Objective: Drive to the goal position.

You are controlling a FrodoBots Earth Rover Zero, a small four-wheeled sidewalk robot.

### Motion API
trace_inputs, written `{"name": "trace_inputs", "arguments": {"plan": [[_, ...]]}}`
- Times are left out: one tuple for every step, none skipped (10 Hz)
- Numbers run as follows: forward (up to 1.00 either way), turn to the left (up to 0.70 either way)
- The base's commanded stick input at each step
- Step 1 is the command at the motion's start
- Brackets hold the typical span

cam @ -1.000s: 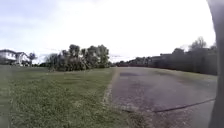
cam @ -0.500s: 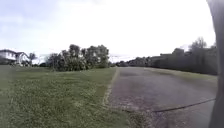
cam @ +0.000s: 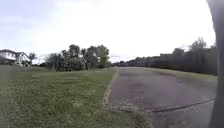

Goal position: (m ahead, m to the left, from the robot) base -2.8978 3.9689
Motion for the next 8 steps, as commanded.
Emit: {"name": "trace_inputs", "arguments": {"plan": [[0.0,0.0],[0.0,0.0],[0.0,0.0],[0.0,0.0],[0.0,0.0],[0.0,0.0],[0.01,0.0],[0.04,0.0]]}}
